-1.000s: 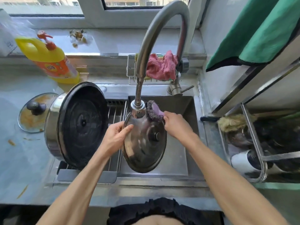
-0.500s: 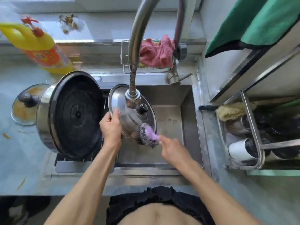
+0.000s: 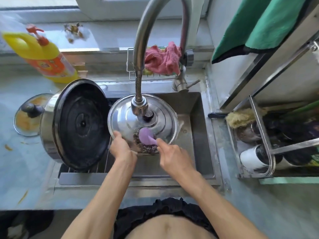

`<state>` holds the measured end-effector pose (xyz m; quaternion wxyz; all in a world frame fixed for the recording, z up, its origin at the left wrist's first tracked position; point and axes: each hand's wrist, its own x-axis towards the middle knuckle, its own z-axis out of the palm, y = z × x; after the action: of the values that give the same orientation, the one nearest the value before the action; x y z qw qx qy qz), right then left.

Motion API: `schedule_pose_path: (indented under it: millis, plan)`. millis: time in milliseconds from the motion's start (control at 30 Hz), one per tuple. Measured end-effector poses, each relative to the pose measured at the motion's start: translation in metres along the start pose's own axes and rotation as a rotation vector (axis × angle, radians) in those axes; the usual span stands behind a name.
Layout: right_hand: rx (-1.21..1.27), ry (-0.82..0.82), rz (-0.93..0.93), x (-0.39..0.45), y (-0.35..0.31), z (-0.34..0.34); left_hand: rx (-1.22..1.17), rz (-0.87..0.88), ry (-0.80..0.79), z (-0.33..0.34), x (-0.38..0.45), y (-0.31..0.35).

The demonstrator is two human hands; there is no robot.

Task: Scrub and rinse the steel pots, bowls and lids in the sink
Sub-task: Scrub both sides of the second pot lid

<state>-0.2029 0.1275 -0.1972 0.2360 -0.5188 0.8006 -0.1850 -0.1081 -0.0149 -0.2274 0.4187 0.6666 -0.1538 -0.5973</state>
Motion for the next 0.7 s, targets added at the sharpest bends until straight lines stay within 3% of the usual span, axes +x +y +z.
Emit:
schedule_pose_path:
  millis: [133, 267, 400, 567, 667, 700]
  plan:
    - [-0.099, -0.037, 0.286, 0.006, 0.035, -0.013, 0.003, -0.038, 0.000, -0.017, -0.005, -0.006]
    - [-0.115, -0.119, 0.033, -0.016, 0.004, 0.002, 0.014, -0.032, 0.009, -0.016, -0.002, -0.008]
    - [-0.099, -0.026, 0.265, -0.004, 0.036, -0.015, -0.027, -0.020, -0.006, -0.019, 0.003, -0.011]
    - [-0.098, -0.093, 0.053, -0.017, 0.006, -0.005, -0.040, -0.025, 0.017, -0.019, -0.001, -0.009]
    - [-0.083, -0.038, 0.286, -0.004, 0.034, -0.019, -0.076, -0.038, 0.013, -0.023, -0.001, -0.008]
    - [-0.089, -0.040, 0.271, -0.006, 0.031, -0.018, -0.087, -0.046, 0.020, -0.023, -0.002, -0.009]
